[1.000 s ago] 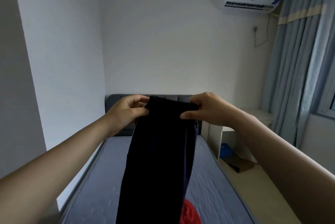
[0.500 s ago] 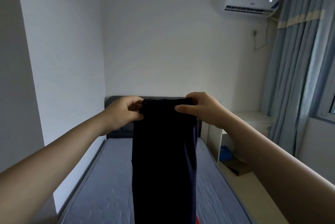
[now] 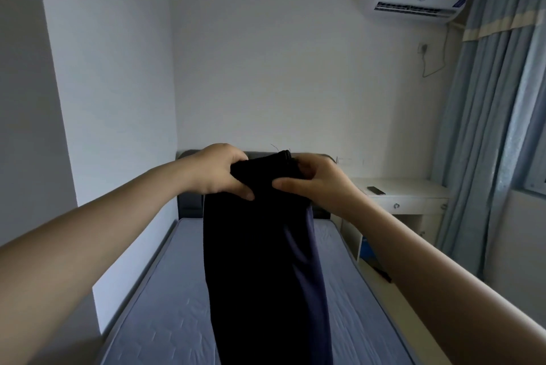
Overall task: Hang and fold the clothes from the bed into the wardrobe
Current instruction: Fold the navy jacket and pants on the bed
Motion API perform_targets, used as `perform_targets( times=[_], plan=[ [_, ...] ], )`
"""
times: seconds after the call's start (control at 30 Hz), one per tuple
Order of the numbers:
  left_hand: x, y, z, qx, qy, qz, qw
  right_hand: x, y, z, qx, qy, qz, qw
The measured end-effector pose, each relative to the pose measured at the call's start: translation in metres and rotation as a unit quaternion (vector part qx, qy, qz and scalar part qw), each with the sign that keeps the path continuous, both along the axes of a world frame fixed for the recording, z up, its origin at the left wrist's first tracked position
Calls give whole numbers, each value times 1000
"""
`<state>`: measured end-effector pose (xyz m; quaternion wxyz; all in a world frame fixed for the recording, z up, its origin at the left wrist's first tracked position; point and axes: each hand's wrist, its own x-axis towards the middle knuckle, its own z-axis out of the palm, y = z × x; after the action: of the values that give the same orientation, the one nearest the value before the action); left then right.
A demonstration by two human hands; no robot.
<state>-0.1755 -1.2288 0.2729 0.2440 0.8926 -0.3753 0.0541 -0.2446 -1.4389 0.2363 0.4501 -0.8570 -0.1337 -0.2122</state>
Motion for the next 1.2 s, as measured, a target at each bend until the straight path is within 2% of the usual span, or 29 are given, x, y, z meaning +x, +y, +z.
perform_targets(
  times=[0.1,0.2,0.33,0.43,0.57,0.8,1.0,1.13,1.2],
  plan=[
    [0,4,-3,-6,0,10,1000,5,-14,-36,5,76,18,997],
    [1,5,0,39,-13,21,999,8,-14,-52,39,53,4,998],
    [-2,4,9,130,-30,56,989,15,4,-46,3,26,6,1000],
    [3,5,6,69,-16,41,997,22,15,-42,0,8,0,1000],
    [17,18,-2,6,-29,38,999,26,18,-49,42,13,10,999],
    [28,37,-23,-38,-103,54,992,28,-2,-128,59,191,-13,980],
    [22,38,-19,-64,-159,58,983,45,15,-200,140,315,-58,937],
    [16,39,-5,-73,-169,37,982,51,25,-215,173,362,-68,913],
    [14,41,1,-78,-173,41,981,54,29,-219,212,404,-41,889]
  ],
)
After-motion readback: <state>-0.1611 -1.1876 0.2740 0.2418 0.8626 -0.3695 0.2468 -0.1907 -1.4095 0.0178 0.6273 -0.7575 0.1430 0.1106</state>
